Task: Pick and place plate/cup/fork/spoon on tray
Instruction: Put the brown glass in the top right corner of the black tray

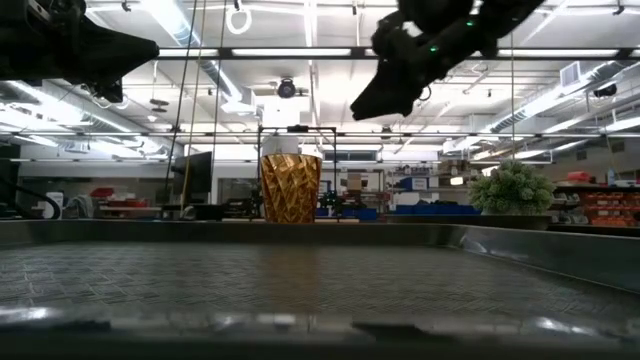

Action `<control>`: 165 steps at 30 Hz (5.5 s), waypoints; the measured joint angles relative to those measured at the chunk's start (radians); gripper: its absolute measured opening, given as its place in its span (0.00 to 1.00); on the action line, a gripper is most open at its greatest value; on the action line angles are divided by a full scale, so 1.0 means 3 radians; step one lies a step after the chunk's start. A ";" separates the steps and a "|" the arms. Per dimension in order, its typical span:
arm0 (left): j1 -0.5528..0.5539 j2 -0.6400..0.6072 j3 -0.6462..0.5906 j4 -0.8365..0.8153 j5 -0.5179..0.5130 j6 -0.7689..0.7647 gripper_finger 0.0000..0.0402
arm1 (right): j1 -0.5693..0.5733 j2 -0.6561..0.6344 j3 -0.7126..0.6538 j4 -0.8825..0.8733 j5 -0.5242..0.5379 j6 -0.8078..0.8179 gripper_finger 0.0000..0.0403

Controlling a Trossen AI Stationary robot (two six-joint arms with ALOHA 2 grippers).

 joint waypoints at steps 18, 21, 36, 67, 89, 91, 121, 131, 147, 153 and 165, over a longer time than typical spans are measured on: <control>-0.0001 -0.0001 0.0001 -0.0526 0.0005 -0.0563 0.11 | -0.0019 0.1132 0.1602 -0.1342 -0.0221 -0.0282 0.48; -0.0001 0.0003 0.0004 -0.0787 0.0008 -0.0695 0.11 | -0.0018 0.1318 0.1835 -0.1507 -0.0221 -0.0278 0.50; 0.0000 0.0043 0.0004 -0.0680 0.0025 -0.0695 0.11 | -0.0066 0.1978 0.2464 -0.1688 -0.0191 -0.0477 0.50; 0.0000 0.0045 0.0004 -0.0673 0.0025 -0.0693 0.11 | -0.0152 0.2153 0.2466 -0.1788 -0.0012 -0.0364 0.34; -0.0001 0.0045 0.0005 -0.0673 0.0025 -0.0694 0.11 | -0.0150 0.2149 0.2470 -0.1784 -0.0029 -0.0352 0.05; -0.0001 0.0045 0.0005 -0.0673 0.0025 -0.0694 0.11 | -0.0150 0.2149 0.2470 -0.1784 -0.0027 -0.0355 0.05; 0.0000 0.0043 0.0005 -0.0673 0.0025 -0.0694 0.11 | 0.0266 0.2085 0.3410 -0.3212 -0.0476 -0.0416 0.03; -0.0001 0.0043 0.0005 -0.0673 0.0025 -0.0694 0.11 | 0.0975 0.1828 0.3022 -0.3286 -0.0091 -0.0118 0.03; -0.0001 0.0044 0.0005 -0.0674 0.0026 -0.0693 0.11 | 0.1400 0.0388 0.1154 -0.2494 0.0458 0.1102 0.03; -0.0001 0.0043 0.0005 -0.0673 0.0027 -0.0694 0.11 | 0.1322 0.0292 0.0746 -0.2116 0.0438 0.1178 0.03; -0.0001 0.0044 0.0005 -0.0672 0.0026 -0.0695 0.11 | 0.1261 0.0424 0.0530 -0.1580 0.0413 0.1093 0.04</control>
